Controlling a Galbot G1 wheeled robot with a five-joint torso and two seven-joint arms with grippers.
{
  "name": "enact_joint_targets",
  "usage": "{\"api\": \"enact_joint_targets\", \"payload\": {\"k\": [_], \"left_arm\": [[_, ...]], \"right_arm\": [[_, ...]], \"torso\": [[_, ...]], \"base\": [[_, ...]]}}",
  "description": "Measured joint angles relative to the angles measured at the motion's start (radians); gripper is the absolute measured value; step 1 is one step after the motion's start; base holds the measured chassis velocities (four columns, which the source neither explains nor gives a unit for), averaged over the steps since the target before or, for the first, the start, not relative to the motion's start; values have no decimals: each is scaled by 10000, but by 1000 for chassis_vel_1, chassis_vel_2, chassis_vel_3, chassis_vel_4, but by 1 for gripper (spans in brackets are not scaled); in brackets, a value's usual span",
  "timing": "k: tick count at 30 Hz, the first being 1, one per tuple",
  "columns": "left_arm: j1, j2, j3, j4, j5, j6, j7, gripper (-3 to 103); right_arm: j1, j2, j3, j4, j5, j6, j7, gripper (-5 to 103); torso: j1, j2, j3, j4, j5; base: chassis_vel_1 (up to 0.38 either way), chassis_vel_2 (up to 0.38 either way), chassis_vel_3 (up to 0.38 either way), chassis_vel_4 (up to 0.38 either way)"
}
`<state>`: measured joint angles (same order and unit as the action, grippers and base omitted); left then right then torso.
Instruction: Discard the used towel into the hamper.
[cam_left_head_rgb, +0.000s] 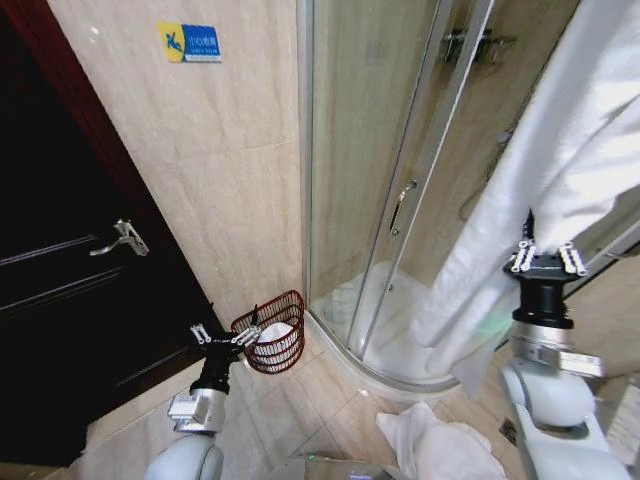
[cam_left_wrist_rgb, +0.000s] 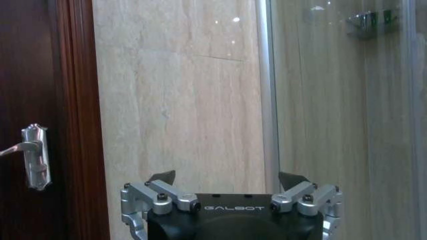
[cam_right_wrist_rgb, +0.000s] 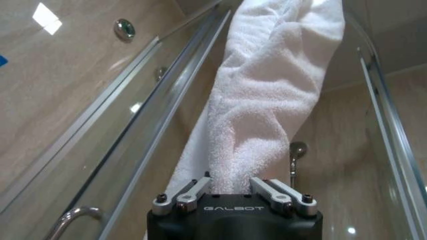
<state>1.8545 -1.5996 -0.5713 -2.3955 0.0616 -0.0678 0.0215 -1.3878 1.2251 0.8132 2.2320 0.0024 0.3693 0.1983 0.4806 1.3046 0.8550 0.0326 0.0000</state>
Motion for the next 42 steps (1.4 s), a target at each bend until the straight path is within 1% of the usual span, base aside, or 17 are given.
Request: {"api": "enact_joint_targets", "payload": {"k": [7, 13, 17, 23, 28, 33, 37, 38, 42], "left_arm": [[0, 0, 0, 0, 0, 0, 0, 100], [0, 0, 0, 0, 0, 0, 0, 100], [0, 0, 0, 0, 0, 0, 0, 100], [0, 0, 0, 0, 0, 0, 0, 100], [0, 0, 0, 1, 0, 0, 0, 100], [0, 0, 0, 0, 0, 0, 0, 100], [0, 0, 0, 0, 0, 0, 0, 100], [0, -2, 1, 0, 0, 0, 0, 100], [0, 0, 0, 0, 0, 0, 0, 100]], "right_arm": [[-31, 118, -393, -84, -361, 152, 0, 13], [-228, 441, -702, -270, -778, 508, 6, 13], [-350, 556, -735, -225, -866, 628, 30, 13], [-663, 658, -912, 380, -1069, 765, 42, 13], [-872, 714, -951, 1002, -1119, 728, 51, 13], [-1018, 594, -694, 1687, -1123, 596, 45, 13], [-1187, 482, -181, 2248, -1035, 287, 69, 13], [-1225, 446, -27, 2416, -984, 220, 88, 13], [-1265, 398, 232, 2567, -918, 177, 98, 13]], "torso": [[0, 0, 0, 0, -2], [0, 0, 0, 0, 0], [0, 0, 0, 0, 1], [0, 1, 0, 0, -1], [0, 0, 0, 0, 1], [0, 0, 0, 0, 0], [0, 0, 0, -1, 6], [-1, 1, -1, 0, -9], [-1, 3, -1, 0, 1]], "base": [[0, 0, 0, 0], [0, 0, 0, 0], [0, 0, 0, 0], [0, 0, 0, 0], [0, 0, 0, 0], [0, 0, 0, 0], [0, 0, 0, 0], [0, 0, 0, 0], [0, 0, 0, 0]]}}
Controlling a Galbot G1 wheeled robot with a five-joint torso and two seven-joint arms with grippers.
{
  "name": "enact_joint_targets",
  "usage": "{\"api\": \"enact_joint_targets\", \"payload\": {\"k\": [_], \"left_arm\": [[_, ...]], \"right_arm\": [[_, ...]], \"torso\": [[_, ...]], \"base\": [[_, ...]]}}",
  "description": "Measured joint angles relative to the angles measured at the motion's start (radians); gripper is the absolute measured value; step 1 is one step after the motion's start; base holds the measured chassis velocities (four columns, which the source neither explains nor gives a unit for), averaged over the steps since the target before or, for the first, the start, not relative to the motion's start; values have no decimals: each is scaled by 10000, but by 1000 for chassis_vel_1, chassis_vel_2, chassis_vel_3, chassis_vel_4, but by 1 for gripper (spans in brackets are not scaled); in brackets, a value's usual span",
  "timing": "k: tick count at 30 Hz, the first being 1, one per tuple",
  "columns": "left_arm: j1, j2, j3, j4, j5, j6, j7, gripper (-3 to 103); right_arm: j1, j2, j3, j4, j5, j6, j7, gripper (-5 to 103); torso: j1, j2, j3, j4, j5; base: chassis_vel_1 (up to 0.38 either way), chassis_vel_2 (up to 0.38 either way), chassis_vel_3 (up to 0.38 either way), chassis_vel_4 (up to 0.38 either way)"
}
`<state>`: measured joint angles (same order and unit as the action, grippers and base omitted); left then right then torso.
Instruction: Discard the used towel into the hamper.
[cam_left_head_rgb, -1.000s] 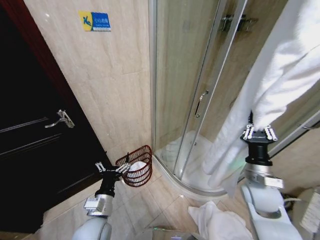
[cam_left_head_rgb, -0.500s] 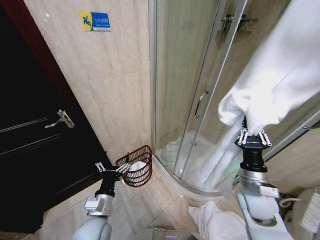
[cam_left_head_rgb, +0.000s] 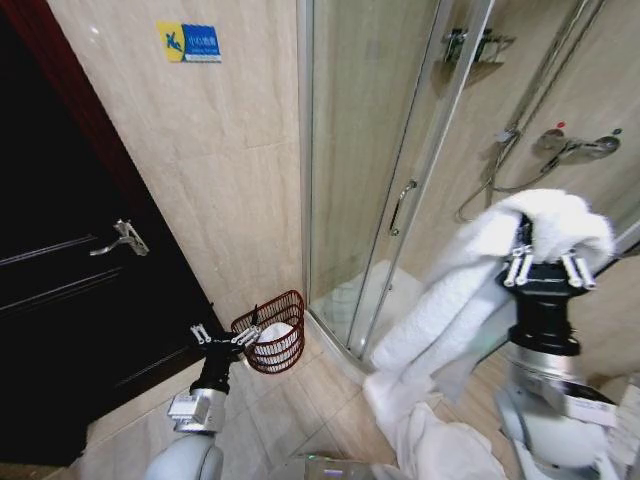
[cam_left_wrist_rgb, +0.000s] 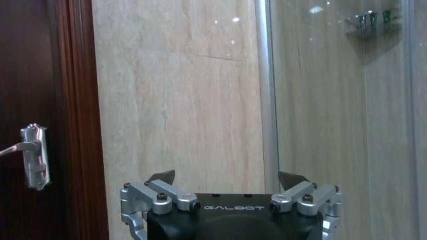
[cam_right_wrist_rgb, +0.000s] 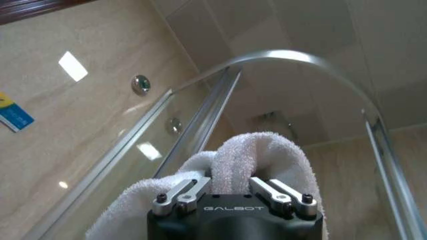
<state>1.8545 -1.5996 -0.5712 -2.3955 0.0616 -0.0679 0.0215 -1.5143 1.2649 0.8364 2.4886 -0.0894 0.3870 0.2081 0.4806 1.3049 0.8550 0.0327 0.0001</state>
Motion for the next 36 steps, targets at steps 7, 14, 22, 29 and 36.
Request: {"api": "enact_joint_targets", "payload": {"k": [7, 14, 22, 29, 36], "left_arm": [[0, 0, 0, 0, 0, 0, 0, 100], [0, 0, 0, 0, 0, 0, 0, 100], [0, 0, 0, 0, 0, 0, 0, 100], [0, 0, 0, 0, 0, 1, 0, 100], [0, 0, 0, 0, 0, 0, 0, 100]], "right_arm": [[-109, -87, 191, 158, 341, -74, -1, 13], [-194, -198, 497, 159, 1027, -175, 81, 13], [-190, -362, 914, 146, 1676, -341, 176, 13], [-159, -353, 912, 133, 1696, -346, 183, 13], [-129, -351, 942, 127, 1748, -324, 183, 13]], "torso": [[0, 0, 0, 0, 1], [0, 0, 0, 0, 0], [0, -1, 0, -1, 1], [0, -1, 0, -1, -1], [0, -2, 0, 0, -1]], "base": [[0, 0, 0, 0], [0, 0, 0, 0], [0, 0, 0, 0], [0, 0, 0, 0], [0, 0, 0, 0]]}}
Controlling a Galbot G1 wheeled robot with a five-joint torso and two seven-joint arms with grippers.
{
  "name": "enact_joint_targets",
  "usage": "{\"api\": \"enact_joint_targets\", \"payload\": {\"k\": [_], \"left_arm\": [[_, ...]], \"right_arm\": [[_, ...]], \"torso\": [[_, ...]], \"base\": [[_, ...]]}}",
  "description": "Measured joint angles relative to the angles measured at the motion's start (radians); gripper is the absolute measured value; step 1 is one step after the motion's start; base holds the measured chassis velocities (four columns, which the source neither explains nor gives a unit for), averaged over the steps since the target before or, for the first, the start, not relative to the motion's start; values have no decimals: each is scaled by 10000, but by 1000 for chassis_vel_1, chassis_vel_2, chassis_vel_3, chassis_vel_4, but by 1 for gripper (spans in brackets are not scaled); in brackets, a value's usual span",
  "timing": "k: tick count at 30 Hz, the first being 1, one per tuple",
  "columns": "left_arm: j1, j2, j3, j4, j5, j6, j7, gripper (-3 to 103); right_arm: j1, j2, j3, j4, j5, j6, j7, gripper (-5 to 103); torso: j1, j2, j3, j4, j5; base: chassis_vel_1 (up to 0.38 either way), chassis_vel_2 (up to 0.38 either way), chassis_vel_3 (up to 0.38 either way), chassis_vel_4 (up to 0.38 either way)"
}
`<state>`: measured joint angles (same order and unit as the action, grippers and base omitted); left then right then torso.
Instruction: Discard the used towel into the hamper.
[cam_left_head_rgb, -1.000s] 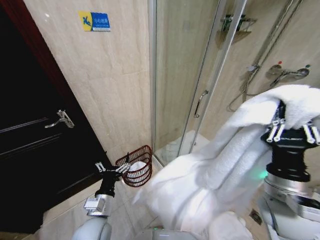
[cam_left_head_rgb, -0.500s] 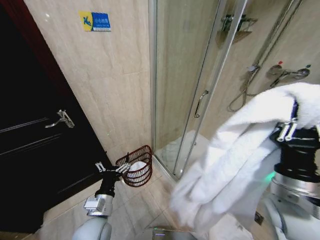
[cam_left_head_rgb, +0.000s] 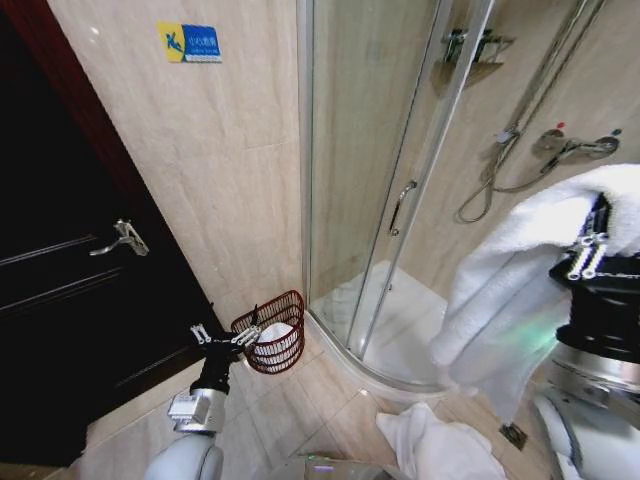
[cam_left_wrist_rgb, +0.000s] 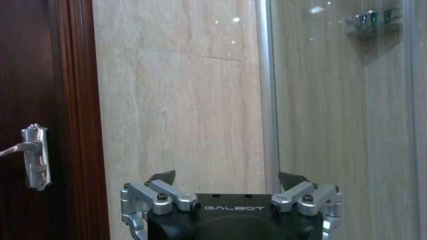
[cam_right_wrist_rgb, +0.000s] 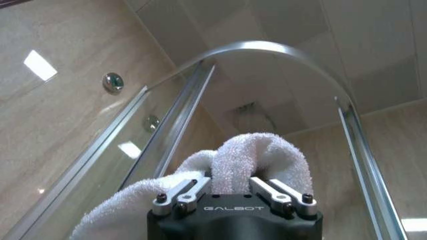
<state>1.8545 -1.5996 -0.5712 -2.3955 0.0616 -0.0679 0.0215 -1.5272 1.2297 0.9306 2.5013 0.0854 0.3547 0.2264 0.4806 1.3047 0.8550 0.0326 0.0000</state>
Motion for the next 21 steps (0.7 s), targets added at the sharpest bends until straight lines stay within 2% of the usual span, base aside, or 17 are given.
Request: {"api": "enact_joint_targets", "payload": {"k": [11, 21], "left_arm": [[0, 0, 0, 0, 0, 0, 0, 100], [2, 0, 0, 0, 0, 0, 0, 100]], "right_arm": [[140, -77, 40, -7, 48, 41, 7, 13], [134, -67, 26, -12, 28, 151, 16, 13]], "torso": [[5, -3, 1, 0, 0], [-10, 2, -3, 0, 2]], "base": [[42, -39, -52, 52], [184, -199, -176, 190]]}}
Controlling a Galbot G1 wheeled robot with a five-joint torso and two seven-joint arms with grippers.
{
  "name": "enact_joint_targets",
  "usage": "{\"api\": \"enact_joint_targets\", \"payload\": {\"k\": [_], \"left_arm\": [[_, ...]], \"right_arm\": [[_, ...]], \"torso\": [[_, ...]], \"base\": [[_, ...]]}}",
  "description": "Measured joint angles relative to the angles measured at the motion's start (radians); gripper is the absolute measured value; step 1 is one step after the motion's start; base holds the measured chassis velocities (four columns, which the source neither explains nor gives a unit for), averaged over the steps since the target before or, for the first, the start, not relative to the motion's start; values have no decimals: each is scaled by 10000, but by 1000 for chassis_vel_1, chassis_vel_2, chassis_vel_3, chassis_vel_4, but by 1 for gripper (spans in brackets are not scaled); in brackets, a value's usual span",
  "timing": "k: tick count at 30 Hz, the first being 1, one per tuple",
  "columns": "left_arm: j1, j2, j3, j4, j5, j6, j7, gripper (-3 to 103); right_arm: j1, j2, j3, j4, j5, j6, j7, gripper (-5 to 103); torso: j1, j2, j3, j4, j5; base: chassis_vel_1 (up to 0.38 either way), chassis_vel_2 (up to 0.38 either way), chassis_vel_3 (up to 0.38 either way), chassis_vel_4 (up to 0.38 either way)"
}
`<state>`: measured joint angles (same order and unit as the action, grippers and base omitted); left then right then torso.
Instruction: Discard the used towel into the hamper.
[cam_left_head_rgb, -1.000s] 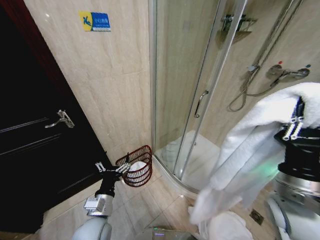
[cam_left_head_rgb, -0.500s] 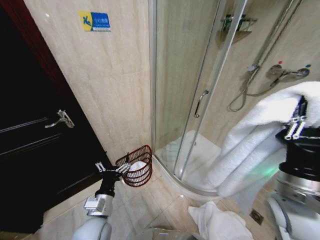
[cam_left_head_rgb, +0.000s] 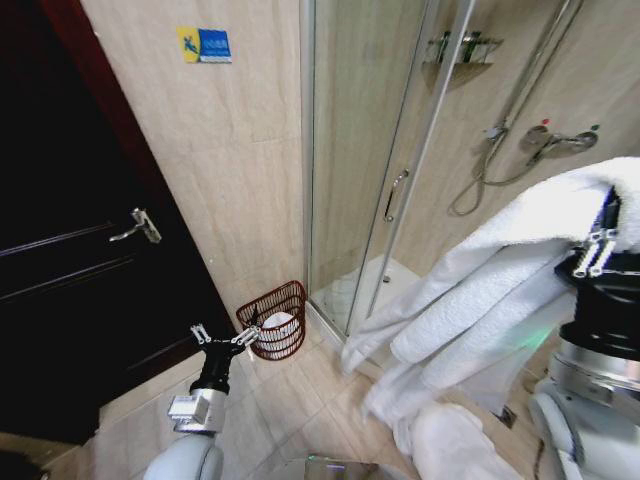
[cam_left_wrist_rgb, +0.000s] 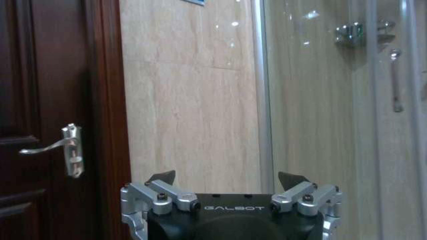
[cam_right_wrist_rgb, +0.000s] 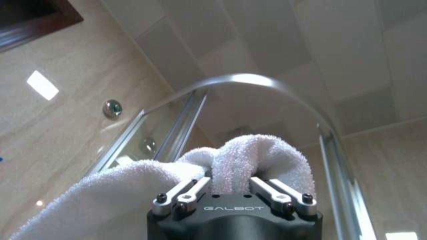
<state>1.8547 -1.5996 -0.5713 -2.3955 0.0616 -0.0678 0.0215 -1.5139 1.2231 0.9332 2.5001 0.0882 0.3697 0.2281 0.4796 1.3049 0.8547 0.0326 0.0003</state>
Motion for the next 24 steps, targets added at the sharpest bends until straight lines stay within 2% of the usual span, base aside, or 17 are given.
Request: {"api": "enact_joint_targets", "payload": {"k": [6, 16, 24], "left_arm": [[0, 0, 0, 0, 0, 0, 0, 100], [-4, 0, 0, 0, 0, 0, 0, 100], [-1, 0, 0, 0, 0, 0, 0, 100]], "right_arm": [[-35, -3, 8, 1, 2, 119, -11, 13], [-46, 124, -308, -4, -196, 355, -170, 13], [-30, 48, -183, -3, -129, 463, -242, 13]], "torso": [[1, 4, 0, -1, -2], [16, -5, 5, 0, -3], [6, -2, 2, 0, -3]], "base": [[81, -102, -86, 94], [-44, 45, 50, -30], [72, 23, 24, 59]]}}
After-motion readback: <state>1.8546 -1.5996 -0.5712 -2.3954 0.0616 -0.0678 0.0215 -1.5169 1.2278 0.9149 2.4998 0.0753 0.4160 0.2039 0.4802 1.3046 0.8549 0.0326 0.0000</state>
